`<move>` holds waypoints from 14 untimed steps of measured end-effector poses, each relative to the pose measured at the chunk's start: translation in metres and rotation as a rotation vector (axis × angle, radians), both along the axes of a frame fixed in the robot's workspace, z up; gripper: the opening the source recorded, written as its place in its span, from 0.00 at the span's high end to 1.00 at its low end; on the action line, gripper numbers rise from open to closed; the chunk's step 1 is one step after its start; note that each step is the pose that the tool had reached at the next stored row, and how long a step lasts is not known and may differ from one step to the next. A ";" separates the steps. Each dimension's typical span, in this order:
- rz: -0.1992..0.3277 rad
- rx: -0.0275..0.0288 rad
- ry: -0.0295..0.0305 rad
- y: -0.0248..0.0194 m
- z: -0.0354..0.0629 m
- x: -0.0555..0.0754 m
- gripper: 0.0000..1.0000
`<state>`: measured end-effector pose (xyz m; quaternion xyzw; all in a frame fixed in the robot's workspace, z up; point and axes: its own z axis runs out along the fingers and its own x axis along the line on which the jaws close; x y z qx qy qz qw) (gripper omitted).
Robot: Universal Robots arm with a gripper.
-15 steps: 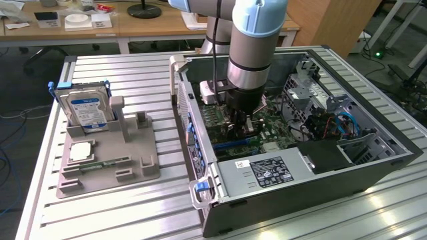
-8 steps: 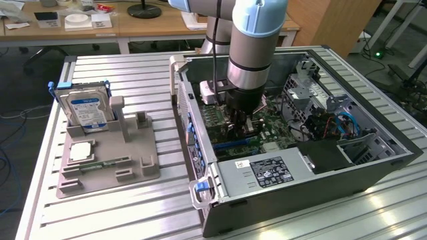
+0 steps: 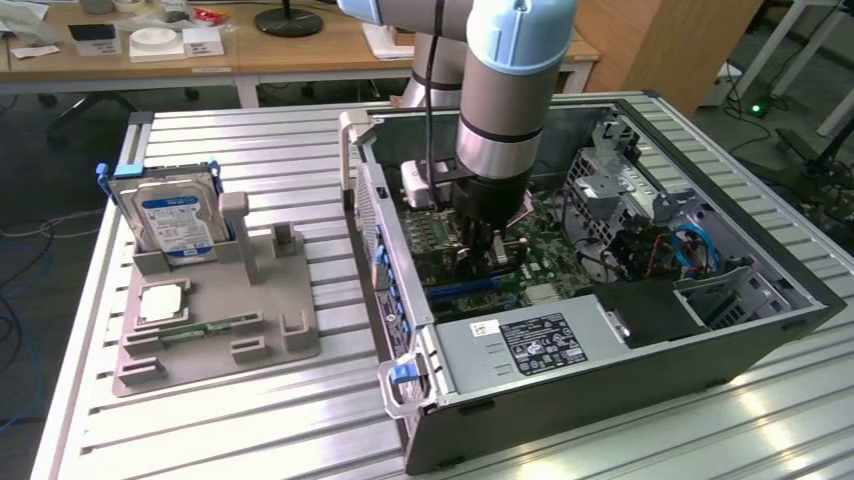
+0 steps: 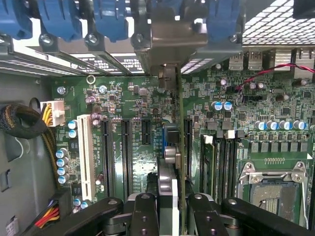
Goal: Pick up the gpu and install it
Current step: 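Insert the gpu into the slot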
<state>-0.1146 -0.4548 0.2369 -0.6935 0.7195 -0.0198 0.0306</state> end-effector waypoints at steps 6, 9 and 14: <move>0.000 0.0000 0.0000 0.0000 -0.0008 0.000 0.72; 0.000 0.0000 0.0000 -0.0001 -0.0014 0.000 0.72; -0.001 0.0001 -0.0001 -0.0002 -0.0031 0.000 0.72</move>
